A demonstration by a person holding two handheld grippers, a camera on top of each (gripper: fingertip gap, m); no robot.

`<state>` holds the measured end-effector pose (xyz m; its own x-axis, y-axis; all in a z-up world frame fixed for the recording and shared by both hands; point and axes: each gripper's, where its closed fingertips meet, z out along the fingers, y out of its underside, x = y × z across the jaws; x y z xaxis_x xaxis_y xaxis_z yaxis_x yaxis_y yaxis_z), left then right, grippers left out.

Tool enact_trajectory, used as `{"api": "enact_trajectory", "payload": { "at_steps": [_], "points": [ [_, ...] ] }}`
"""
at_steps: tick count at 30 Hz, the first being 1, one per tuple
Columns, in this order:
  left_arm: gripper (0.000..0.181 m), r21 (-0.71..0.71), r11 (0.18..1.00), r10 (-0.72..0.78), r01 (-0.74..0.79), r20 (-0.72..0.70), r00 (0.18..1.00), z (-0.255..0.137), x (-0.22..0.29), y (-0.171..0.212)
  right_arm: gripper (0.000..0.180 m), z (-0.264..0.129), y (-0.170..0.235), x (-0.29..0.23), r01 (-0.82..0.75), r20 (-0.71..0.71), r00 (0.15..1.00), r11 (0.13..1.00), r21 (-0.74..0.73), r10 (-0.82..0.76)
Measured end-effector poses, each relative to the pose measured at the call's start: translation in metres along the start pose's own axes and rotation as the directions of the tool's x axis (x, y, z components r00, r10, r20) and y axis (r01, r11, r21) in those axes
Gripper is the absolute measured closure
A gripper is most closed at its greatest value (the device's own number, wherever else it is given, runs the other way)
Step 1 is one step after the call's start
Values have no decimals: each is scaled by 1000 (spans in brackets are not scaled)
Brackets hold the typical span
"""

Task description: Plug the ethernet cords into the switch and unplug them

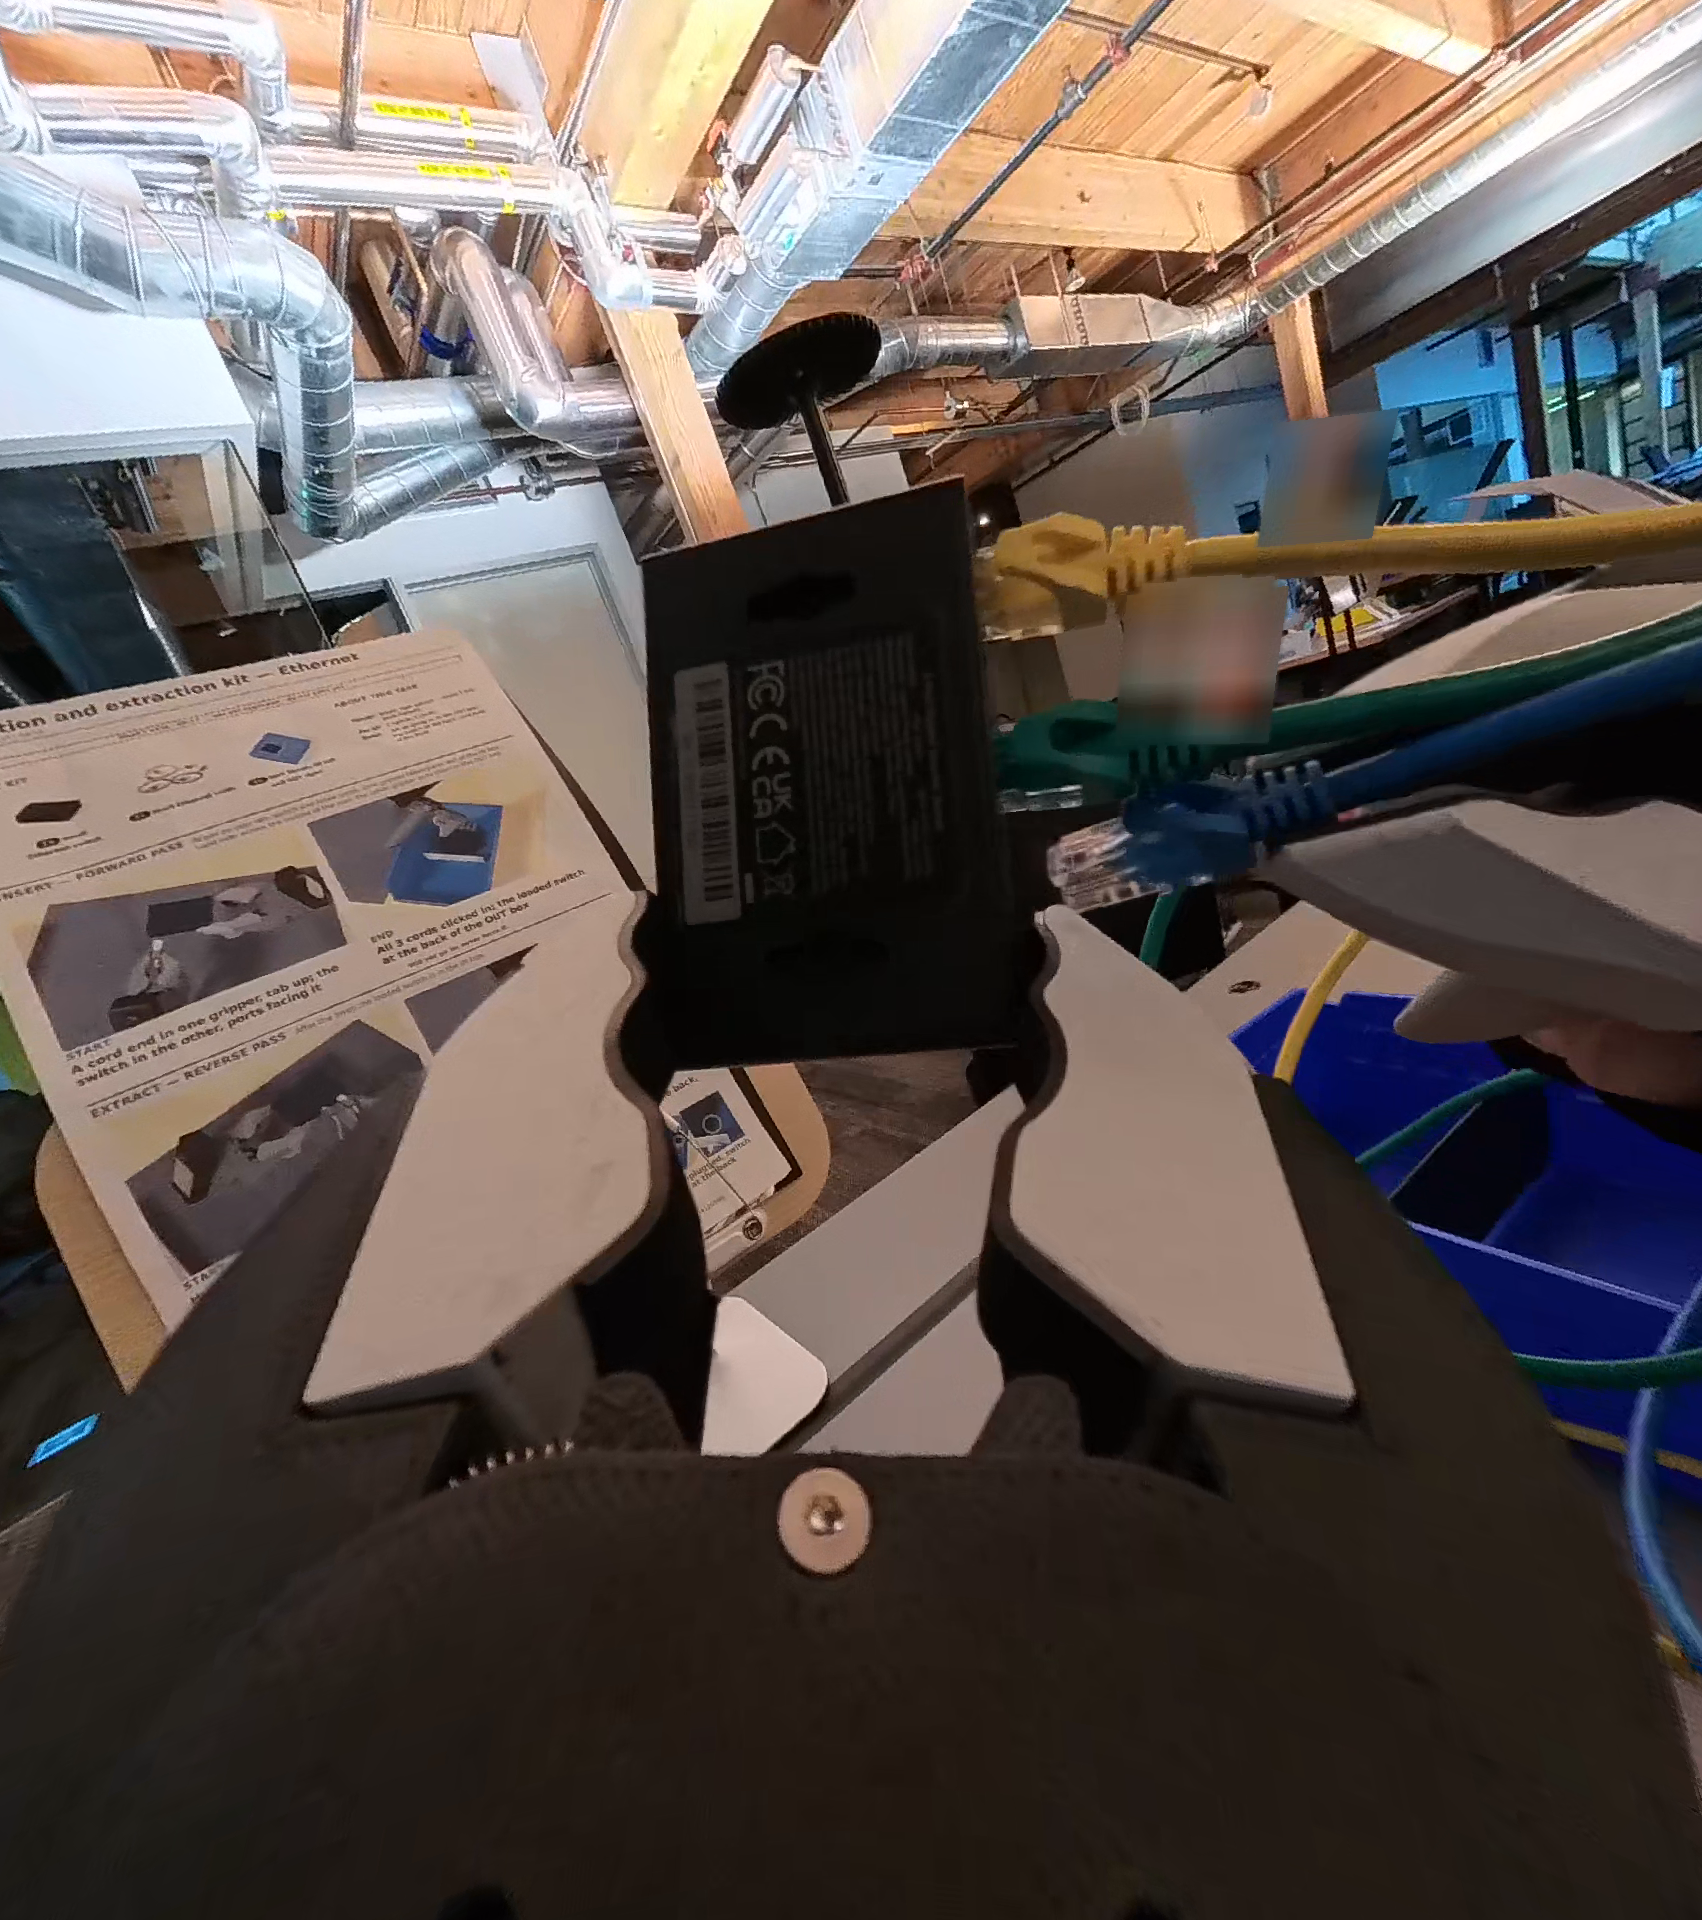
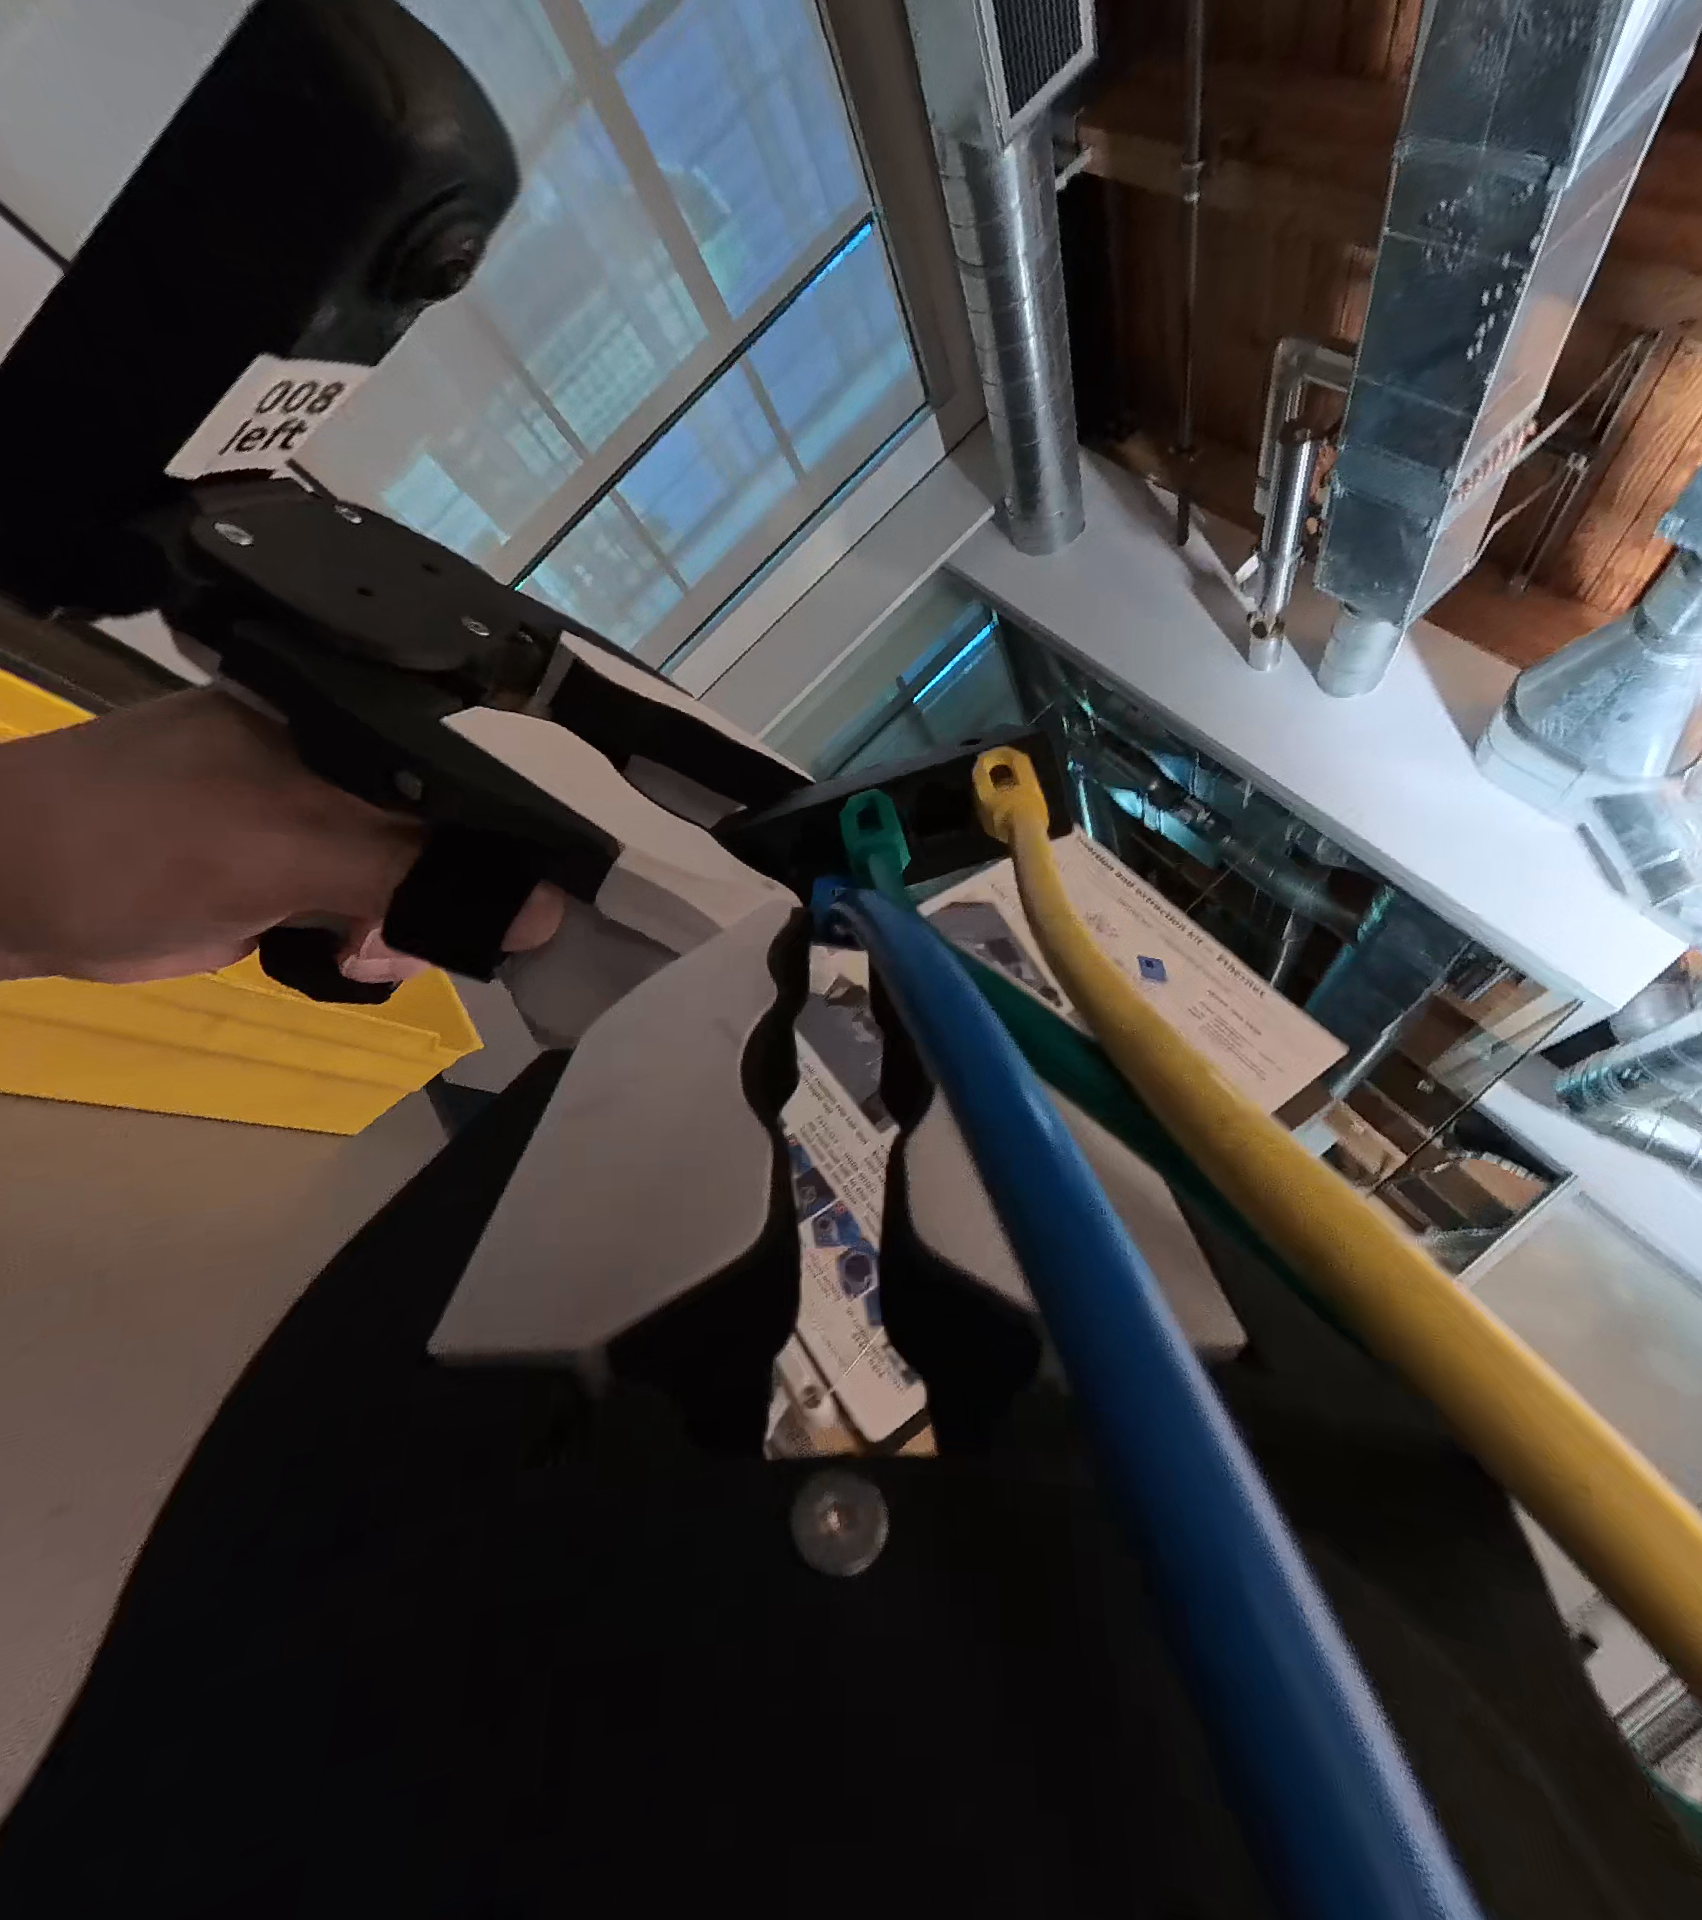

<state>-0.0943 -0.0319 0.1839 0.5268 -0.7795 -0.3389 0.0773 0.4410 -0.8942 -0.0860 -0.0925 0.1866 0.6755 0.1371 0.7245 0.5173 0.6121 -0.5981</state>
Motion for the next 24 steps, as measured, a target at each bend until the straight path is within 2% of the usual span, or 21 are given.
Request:
{"api": "enact_trajectory", "payload": {
  "at_steps": [1, 7, 12, 24],
  "points": [
    [116, -9, 1000, -5, 5, -5, 1000, -1, 0, 0, 169, -1, -2, -1, 22, 3, 1000, 1000, 16, -22],
    [116, -100, 989, -118, 109, -86, 989, -3, 9, 4, 167, -3, -11, -10, 169, -22, 986, 983, 69, -168],
    [117, -70, 994, -89, 82, -102, 991, -3, 14, -1, 168, -4, -10, -9, 277, -64, 960, 960, 41, -274],
    [116, 37, 995, -86, 95, -198, 976, -6, 23, -9, 168, -8, -18, -12, 342, -91, 938, 937, 66, -335]
  ]
}}
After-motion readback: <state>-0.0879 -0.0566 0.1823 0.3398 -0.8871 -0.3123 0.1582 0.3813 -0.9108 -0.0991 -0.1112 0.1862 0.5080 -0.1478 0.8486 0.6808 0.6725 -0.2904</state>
